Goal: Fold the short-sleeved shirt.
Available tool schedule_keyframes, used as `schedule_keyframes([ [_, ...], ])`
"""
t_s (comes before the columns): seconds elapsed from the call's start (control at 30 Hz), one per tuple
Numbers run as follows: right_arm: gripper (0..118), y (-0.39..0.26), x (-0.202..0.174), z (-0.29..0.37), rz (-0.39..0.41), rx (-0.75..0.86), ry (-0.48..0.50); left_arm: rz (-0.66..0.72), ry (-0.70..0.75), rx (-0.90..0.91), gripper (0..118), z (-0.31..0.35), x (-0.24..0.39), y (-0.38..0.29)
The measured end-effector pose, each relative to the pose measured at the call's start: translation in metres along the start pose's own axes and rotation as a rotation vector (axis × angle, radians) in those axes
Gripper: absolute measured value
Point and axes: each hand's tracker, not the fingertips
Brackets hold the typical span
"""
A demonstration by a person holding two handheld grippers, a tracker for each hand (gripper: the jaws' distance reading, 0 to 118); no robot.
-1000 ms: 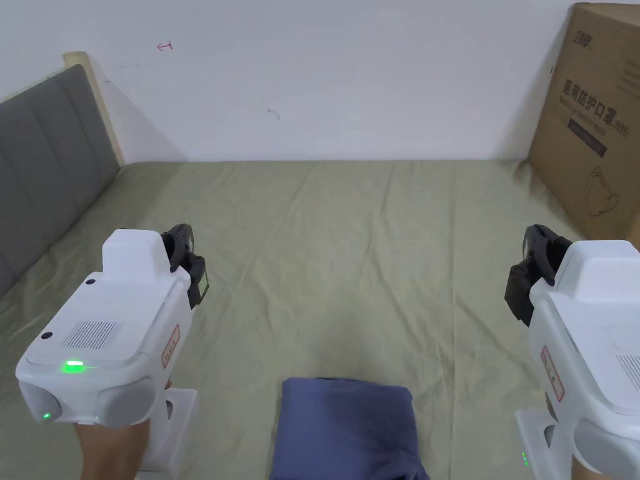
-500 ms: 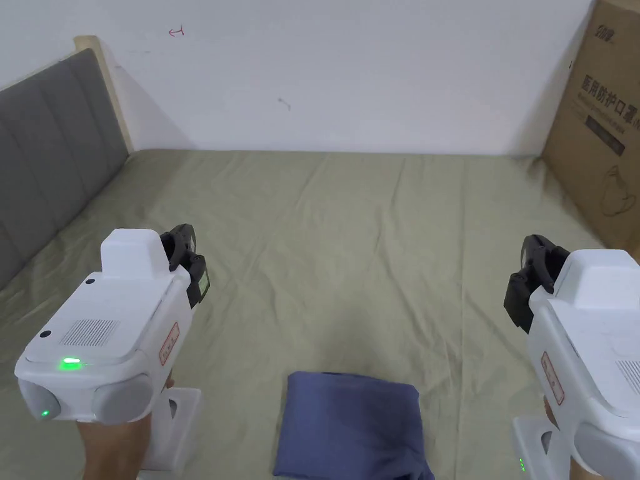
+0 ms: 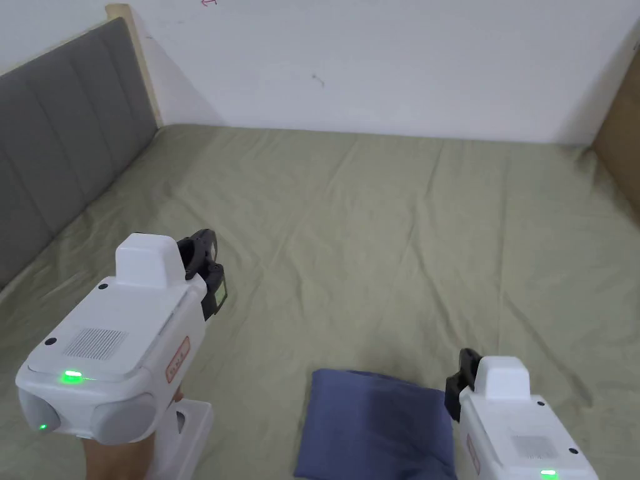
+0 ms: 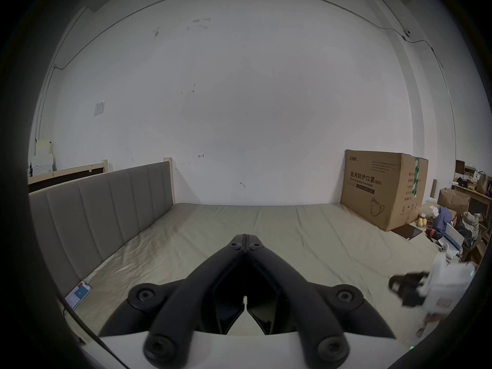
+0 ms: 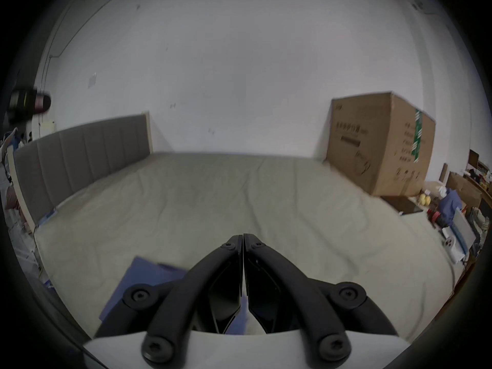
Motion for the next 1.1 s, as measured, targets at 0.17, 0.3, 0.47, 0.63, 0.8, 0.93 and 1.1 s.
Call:
schedule_keyframes([
  [0.17, 1, -0.042, -0.022, -0.031, 0.033, -0.141, 0.036, -0.008, -0.004, -0.019, 0, -0.006, -0.005, -0.006],
  [0.3, 1, -0.063, -0.038, -0.041, 0.026, -0.244, 0.031, 0.006, -0.019, -0.05, 0, -0.008, -0.003, -0.01],
  [0.47, 1, -0.081, -0.036, -0.047, 0.0, -0.262, 0.024, 0.086, -0.076, -0.181, 4, -0.023, -0.003, -0.035],
  [0.63, 1, -0.074, -0.043, -0.043, 0.061, -0.266, 0.011, 0.23, -0.147, -0.49, 75, -0.05, 0.005, -0.073],
  [0.8, 1, -0.064, -0.045, -0.036, 0.046, -0.267, 0.006, 0.275, -0.18, -0.702, 112, -0.068, 0.024, -0.122],
  [0.93, 1, -0.058, -0.047, -0.031, 0.037, -0.269, 0.006, 0.358, -0.259, -0.856, 112, -0.091, 0.031, -0.159],
  [1.1, 1, -0.063, -0.041, -0.037, 0.06, -0.268, 0.011, 0.458, -0.355, -0.981, 102, -0.114, 0.039, -0.194],
])
